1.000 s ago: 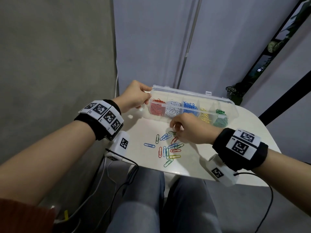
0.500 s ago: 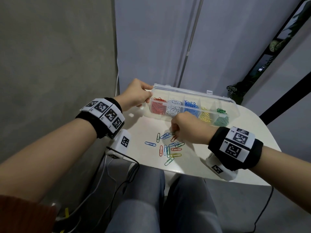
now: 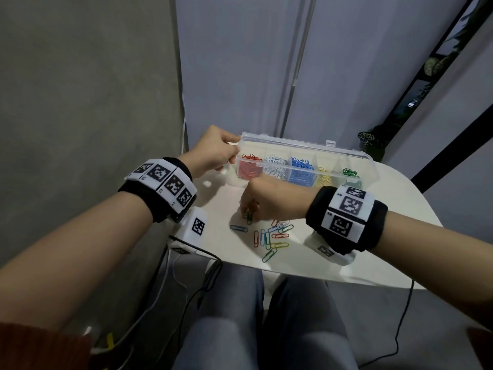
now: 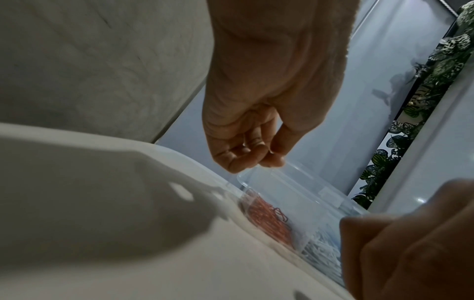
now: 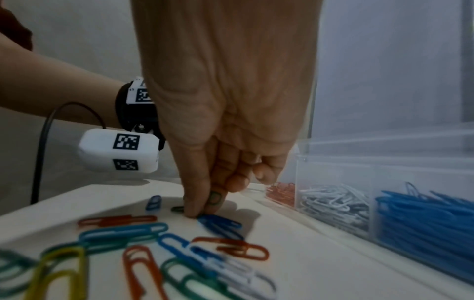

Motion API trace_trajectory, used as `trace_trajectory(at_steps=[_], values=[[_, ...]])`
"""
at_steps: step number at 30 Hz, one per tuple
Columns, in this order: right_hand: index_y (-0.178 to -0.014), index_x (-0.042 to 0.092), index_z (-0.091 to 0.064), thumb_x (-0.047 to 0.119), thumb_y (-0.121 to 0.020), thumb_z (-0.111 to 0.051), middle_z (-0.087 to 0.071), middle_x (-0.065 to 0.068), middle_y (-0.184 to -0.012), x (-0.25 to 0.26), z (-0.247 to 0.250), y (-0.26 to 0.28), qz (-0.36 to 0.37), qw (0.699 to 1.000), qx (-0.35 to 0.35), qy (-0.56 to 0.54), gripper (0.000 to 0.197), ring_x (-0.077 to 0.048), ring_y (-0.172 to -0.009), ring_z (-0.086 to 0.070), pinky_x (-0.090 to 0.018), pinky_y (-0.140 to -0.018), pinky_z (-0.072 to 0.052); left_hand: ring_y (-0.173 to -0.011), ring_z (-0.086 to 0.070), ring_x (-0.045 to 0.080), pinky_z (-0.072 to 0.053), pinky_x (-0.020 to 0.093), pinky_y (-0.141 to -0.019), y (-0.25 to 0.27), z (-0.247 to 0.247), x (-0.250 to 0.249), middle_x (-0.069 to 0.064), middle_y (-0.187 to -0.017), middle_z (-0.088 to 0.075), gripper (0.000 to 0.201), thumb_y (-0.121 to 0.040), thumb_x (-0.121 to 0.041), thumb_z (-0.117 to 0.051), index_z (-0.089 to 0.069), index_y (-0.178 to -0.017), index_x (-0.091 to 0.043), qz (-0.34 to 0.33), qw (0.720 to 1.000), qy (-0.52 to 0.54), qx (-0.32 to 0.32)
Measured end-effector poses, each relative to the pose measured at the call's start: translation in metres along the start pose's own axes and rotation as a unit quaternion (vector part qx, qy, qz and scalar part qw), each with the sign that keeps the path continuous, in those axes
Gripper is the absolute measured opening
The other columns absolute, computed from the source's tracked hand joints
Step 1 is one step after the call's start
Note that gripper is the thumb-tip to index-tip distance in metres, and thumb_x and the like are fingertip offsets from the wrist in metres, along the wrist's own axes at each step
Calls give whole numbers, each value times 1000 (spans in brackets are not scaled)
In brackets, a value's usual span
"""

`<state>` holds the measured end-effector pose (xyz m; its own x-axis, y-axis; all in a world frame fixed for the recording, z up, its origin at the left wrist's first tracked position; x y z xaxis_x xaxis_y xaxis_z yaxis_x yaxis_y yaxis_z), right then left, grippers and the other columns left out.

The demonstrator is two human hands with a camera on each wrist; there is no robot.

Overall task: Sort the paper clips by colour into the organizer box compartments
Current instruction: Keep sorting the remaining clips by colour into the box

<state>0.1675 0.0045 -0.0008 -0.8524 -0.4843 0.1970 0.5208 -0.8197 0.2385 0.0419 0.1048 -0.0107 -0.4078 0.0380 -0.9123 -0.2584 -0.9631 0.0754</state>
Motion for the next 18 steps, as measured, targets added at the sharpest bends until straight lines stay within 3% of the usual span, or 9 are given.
trace_trajectory(at_steps=[1,4,8,11,14,18], values=[[-102,11,-75,10,-82,-72,-73,-5,-96,0,-1,0,-10,1000,0,0,20,-19,-84,-66,-27,-71,-52,-49,-36,14,-31,26,-48,-1,1,0,6,-58,-52,36,-93,-3,-54,-58,-129,-6,0,1000,-3,-2],[-94,9,-74,8,-84,-69,-67,-3,-83,0,-2,0,-32,999,11,4,12,-18,-72,-58,-24,-63,-44,-49,-37,13,-32,25,-47,-2,1,1,6,-59,-53,37,-94,-3,-54,-58,-130,-6,0,1000,-4,-1],[-92,8,-71,7,-85,-66,-65,-6,-84,1,-3,-1,-53,998,25,7,8,-21,-74,-57,-27,-65,-47,-48,-36,13,-31,25,-46,-2,-1,2,5,-58,-53,36,-94,-4,-54,-59,-130,-7,2,1000,-2,0],[-86,9,-68,4,-86,-63,-59,-4,-77,2,-3,0,-51,998,24,15,7,-22,-72,-53,-25,-63,-41,-46,-35,12,-30,24,-45,-1,-1,1,6,-58,-53,36,-94,-3,-54,-59,-129,-6,3,1000,0,1],[-81,8,-67,3,-86,-61,-56,-4,-72,3,-5,3,-40,999,3,29,9,-21,-68,-48,-24,-57,-34,-47,-36,12,-30,24,-45,-1,0,1,6,-59,-53,36,-94,-3,-54,-59,-129,-7,2,1000,0,1],[-83,4,-72,3,-82,-64,-66,-7,-77,2,-10,6,-26,998,-51,17,8,-17,-67,-49,-24,-62,-36,-48,-35,12,-30,23,-44,-2,0,2,5,-59,-53,35,-94,-3,-54,-60,-128,-7,-2,1000,-1,1]])
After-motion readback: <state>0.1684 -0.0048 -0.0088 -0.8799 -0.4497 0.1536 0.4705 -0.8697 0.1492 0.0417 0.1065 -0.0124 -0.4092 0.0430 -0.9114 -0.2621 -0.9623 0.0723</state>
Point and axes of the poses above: each hand's wrist, its own y-axis away from the middle knuckle, its own z-axis out of the back of the hand, x = y × z, the point moved 1 cm from there along -y, towards the middle knuckle
